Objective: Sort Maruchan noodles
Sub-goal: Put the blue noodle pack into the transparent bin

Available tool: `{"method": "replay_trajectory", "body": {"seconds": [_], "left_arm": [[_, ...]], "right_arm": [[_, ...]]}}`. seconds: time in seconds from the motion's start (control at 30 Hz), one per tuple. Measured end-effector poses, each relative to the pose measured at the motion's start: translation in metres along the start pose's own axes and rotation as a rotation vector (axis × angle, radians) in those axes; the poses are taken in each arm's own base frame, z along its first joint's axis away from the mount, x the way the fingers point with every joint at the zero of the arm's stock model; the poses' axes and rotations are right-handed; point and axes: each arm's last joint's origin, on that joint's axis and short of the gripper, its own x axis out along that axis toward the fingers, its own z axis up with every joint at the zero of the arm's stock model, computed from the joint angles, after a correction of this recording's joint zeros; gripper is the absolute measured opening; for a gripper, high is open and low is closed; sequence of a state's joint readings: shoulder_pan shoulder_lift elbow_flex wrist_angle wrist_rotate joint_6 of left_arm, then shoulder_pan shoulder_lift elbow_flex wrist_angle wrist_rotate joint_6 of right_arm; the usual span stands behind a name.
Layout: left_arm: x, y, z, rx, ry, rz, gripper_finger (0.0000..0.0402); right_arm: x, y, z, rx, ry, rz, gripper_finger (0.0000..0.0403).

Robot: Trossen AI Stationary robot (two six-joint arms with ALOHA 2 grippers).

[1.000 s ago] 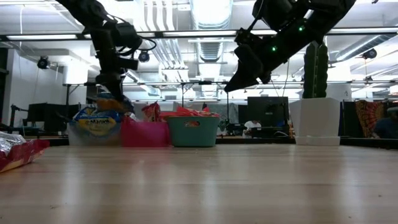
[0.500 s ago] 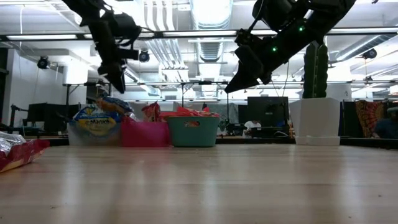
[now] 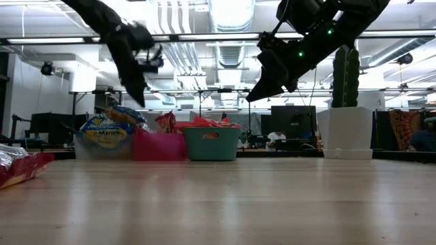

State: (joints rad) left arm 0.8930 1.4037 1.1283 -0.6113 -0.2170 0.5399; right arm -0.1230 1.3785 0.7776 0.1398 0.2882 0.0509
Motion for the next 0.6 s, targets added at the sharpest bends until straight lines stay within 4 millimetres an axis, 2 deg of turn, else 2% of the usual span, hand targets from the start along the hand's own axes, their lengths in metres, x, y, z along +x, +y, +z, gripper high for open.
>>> {"method": "replay_trajectory", "body": {"seconds": [0.1,0.27,0.6], "left_arm": [[0.025,-0.008,-0.009,-0.011,0.091,-0.043,0.0092],[0.053,-0.014,-0.015,-0.030,0.175,-0.079,0.0067],[0.083,-0.027,-0.023,-0.036,0.289,-0.139,0.0039]], "right_arm": [[0.000,0.000,0.000,0.000,0.000,0.000,0.0013],[0.000,0.000,0.000,0.000,0.000,0.000,0.0013],[0.000,0.000,0.000,0.001,0.000,0.000,0.0013]]}}
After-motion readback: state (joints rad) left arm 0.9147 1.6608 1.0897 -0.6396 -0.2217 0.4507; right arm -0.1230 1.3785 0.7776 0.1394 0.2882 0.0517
